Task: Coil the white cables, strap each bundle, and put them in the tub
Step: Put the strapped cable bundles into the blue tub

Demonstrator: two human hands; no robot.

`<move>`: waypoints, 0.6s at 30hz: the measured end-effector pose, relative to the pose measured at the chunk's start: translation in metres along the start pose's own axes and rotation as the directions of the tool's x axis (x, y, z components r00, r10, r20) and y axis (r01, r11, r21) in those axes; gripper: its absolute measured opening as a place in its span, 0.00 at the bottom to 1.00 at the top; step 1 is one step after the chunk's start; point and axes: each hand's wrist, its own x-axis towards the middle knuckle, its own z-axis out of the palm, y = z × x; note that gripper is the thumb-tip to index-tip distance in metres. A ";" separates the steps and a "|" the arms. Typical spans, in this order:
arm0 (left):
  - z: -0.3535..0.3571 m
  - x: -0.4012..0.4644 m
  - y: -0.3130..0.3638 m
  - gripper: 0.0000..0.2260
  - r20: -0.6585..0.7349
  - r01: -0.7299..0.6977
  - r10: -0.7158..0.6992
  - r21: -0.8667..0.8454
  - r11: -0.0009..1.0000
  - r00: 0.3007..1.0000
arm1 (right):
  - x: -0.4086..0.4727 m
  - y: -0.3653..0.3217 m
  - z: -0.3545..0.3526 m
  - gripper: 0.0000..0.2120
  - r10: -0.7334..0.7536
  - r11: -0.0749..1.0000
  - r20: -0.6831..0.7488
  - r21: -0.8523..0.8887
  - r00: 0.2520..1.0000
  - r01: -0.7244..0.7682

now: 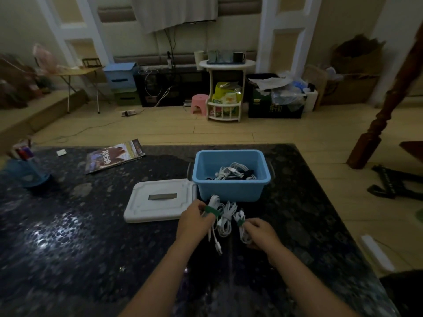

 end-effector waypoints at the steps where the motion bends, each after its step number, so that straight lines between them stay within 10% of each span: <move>1: -0.005 0.000 0.001 0.06 -0.004 0.017 -0.018 -0.049 0.999 1.000 | -0.005 0.001 -0.006 0.08 0.023 0.997 0.019 0.079 1.000 -0.024; 9: -0.051 0.015 0.063 0.09 -0.086 -0.113 0.088 -0.357 0.927 0.992 | -0.046 -0.068 -0.044 0.16 -0.298 0.931 0.079 0.242 0.951 0.272; 13: -0.061 0.053 0.102 0.14 -0.188 -0.308 0.260 -0.301 0.903 0.947 | -0.021 -0.124 -0.055 0.23 -0.628 0.771 -0.051 -0.178 0.776 0.612; 18: -0.032 0.112 0.117 0.15 -0.182 -0.554 0.561 0.093 0.827 0.807 | 0.056 -0.153 -0.053 0.25 -0.705 0.545 -0.022 -0.657 0.709 0.521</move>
